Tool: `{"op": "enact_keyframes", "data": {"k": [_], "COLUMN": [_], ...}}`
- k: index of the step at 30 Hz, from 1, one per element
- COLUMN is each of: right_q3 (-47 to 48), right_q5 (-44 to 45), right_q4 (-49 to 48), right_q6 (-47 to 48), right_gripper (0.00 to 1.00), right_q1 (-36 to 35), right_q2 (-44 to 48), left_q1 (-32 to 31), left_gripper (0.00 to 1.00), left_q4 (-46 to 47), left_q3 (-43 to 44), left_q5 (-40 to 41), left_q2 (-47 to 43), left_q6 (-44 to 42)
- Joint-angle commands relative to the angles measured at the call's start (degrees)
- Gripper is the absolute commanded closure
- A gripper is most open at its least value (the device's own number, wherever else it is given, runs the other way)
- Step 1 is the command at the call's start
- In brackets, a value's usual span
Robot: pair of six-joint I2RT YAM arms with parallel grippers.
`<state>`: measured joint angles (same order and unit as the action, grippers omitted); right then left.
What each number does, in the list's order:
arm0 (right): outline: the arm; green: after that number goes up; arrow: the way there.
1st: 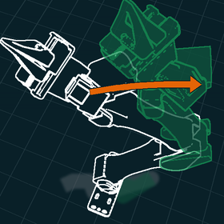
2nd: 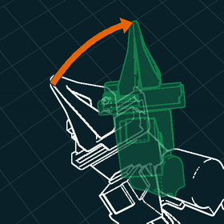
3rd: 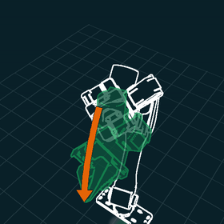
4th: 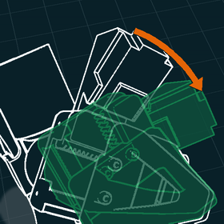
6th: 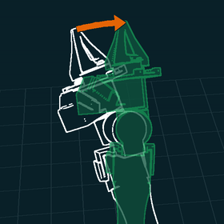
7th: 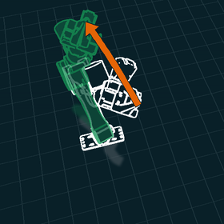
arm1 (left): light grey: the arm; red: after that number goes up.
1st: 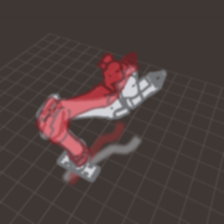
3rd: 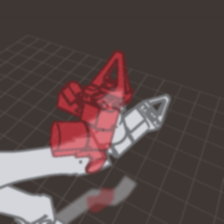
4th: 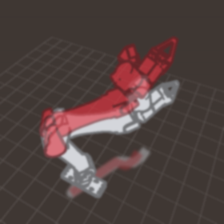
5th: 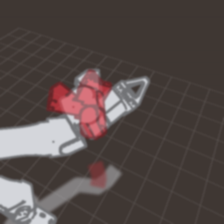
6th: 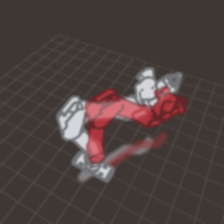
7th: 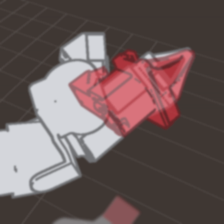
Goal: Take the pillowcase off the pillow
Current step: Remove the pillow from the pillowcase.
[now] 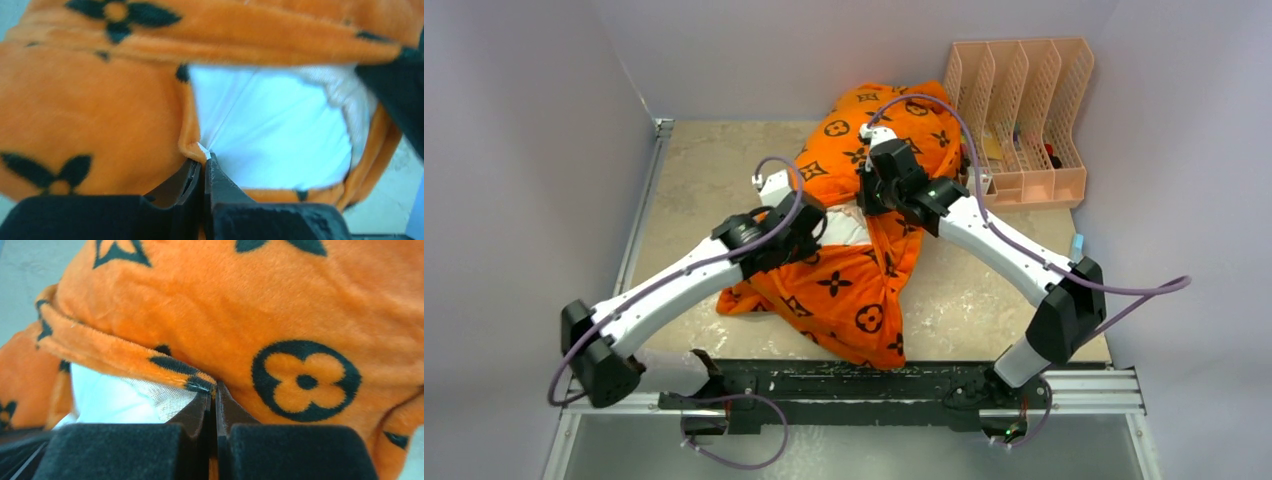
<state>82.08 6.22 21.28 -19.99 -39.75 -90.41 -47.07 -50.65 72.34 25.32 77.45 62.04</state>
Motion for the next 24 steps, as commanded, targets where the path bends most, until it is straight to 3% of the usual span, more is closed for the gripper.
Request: {"op": "enact_keyframes", "data": {"k": [1,3,6,12,15,18,22,24], "right_q3": [6.0,6.6,7.1,10.4,6.8,2.6,-3.8,-3.2], "right_q5": [25.2,33.0,34.9,35.7,28.0,12.3,-5.1,-9.8], "right_q4": [6.7,4.7,-0.7,3.0,6.0,9.0,4.2,3.9], "right_q6": [3.3,5.3,9.0,6.7,2.9,1.2,5.9,6.1], "right_gripper": [1.00,1.00,1.00,1.00,1.00,1.00,1.00,0.94], "right_q1": [1.5,1.7,2.3,4.8,8.0,12.0,12.1,12.0], "right_q2": [-2.7,-3.9,-4.3,-7.4,-7.1,-5.7,0.4,2.6], "left_q1": [-2.2,-2.2,-2.2,-2.3,-2.4,-2.4,-2.4,-2.4], "left_gripper": [1.00,1.00,1.00,1.00,1.00,1.00,1.00,1.00], "left_q4": [-9.8,-10.3,-11.2,-23.9,-22.9,-20.3,-12.0,-9.9], "left_q3": [-8.2,-16.0,-25.0,-25.7,-27.2,-26.8,-25.2,-25.9], "left_q5": [-1.3,-4.8,-10.7,-7.4,-8.4,-6.7,-3.1,-2.1], "left_q2": [-13.4,-20.1,-28.9,-37.9,-37.5,-33.8,-31.5,-29.3], "left_q6": [2.4,6.0,11.0,17.1,17.8,15.8,13.9,13.7]}}
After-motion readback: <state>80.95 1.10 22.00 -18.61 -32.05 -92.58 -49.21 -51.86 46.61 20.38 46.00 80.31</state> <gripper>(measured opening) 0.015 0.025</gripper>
